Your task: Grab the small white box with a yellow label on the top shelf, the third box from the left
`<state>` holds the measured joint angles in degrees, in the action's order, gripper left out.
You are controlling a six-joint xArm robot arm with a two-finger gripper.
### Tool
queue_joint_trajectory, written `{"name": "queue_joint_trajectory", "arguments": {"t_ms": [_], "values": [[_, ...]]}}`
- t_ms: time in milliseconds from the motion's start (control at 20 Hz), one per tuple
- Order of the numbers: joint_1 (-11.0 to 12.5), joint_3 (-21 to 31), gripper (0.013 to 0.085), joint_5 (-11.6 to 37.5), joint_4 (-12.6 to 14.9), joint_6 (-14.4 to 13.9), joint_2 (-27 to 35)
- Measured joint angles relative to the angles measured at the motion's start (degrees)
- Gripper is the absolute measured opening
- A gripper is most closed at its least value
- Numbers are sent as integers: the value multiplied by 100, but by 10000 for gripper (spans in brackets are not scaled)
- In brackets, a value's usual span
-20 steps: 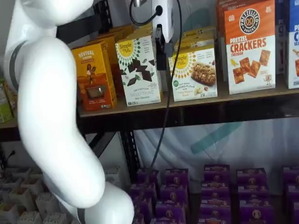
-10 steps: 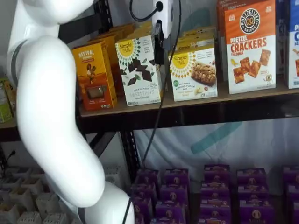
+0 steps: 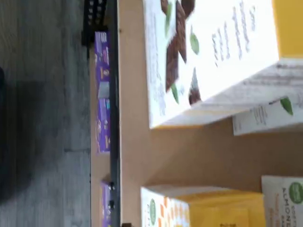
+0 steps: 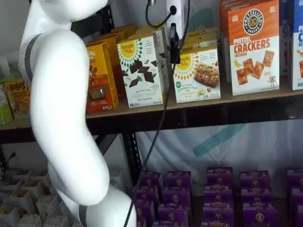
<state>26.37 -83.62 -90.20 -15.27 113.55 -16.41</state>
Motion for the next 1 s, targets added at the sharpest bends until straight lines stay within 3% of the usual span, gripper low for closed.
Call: {"name": "queue_joint_trajectory", "arguments": {"t_ms": [100, 250, 600, 1000], "values": [[-37, 21, 850, 116, 116, 17, 96], [-107, -239, 850, -137, 414, -10, 419], [-206, -591, 850, -482, 723, -70, 791], [-216, -731, 850, -631, 799, -80, 896]]}}
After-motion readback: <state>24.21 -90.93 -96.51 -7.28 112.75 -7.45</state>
